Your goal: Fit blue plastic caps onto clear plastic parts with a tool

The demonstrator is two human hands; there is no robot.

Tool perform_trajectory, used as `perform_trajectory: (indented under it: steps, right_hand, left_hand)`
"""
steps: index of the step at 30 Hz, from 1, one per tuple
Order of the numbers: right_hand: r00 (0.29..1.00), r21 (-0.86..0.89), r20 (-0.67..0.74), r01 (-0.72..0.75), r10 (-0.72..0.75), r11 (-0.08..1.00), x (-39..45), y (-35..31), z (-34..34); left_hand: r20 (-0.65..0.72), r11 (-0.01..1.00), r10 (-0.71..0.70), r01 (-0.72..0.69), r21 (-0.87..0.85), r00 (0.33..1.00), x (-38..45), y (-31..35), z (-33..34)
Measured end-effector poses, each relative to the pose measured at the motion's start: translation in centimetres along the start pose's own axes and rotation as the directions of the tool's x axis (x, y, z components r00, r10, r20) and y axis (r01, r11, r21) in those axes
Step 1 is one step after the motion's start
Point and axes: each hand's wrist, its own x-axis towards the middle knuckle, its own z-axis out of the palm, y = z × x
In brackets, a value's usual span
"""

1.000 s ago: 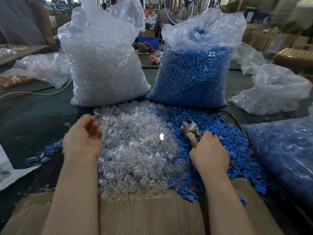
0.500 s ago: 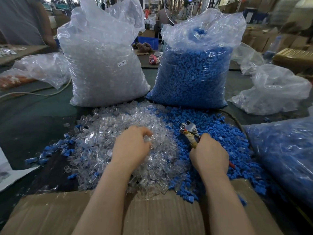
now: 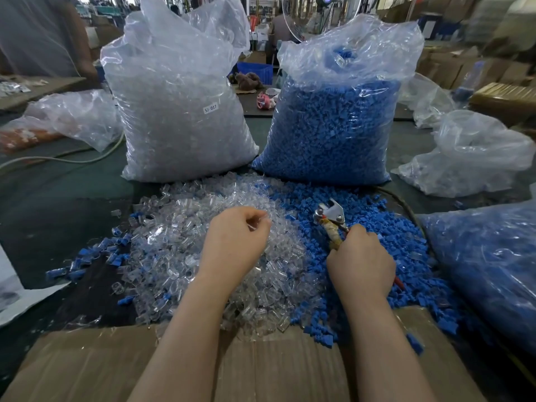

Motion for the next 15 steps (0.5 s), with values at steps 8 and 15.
perform_trajectory:
  steps: [8, 15]
  right_hand:
    - [0.994, 0.032, 0.110, 0.025, -0.029, 0.999, 0.1, 0.2, 0.1]
    - [0.997, 0.096, 0.071, 0.008, -0.015, 0.995, 0.0, 0.1, 0.0]
  left_hand:
    - [0.010, 0.960, -0.111, 0.110, -0.258, 0.994, -0.1, 0.4, 0.6]
    - [0.073, 0.897, -0.106, 0.127, -0.422, 0.992, -0.5, 1.1, 0.8]
